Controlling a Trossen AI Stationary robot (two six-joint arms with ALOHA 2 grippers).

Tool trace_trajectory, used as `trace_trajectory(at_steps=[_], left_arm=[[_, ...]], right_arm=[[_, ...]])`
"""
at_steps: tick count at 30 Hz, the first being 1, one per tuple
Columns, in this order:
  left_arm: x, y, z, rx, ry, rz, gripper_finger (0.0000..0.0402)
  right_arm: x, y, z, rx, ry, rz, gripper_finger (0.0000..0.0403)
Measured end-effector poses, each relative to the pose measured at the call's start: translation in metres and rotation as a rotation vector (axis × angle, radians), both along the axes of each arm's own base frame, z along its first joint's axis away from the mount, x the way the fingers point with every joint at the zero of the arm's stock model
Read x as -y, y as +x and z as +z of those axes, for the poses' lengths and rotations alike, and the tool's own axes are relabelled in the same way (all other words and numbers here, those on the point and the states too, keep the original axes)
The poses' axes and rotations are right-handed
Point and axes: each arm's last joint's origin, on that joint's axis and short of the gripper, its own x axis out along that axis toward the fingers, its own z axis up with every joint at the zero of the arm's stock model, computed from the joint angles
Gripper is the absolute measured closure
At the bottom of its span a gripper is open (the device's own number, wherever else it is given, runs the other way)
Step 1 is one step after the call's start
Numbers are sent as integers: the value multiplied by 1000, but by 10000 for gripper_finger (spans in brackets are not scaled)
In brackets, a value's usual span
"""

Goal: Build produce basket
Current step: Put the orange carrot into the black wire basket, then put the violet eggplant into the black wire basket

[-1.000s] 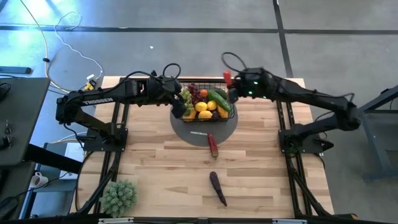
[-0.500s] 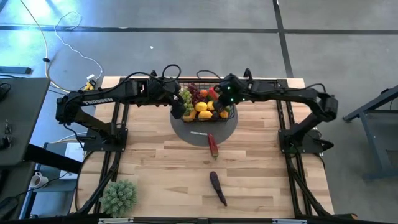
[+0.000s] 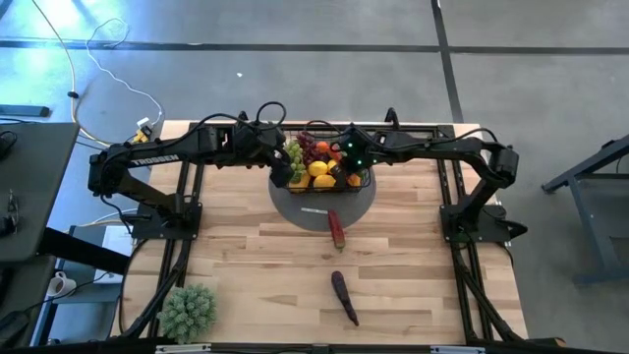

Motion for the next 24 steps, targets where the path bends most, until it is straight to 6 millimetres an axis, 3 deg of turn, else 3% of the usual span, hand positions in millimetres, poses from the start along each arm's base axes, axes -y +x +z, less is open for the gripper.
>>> trace_trajectory(at_steps=[12, 24], left_arm=[[2, 1, 0, -24, 0, -121, 161], [9, 4, -1, -123, 119, -363, 161]], right_arm=[[-1, 0, 8, 3, 15, 15, 230], [-15, 14, 60, 64, 19, -32, 218]])
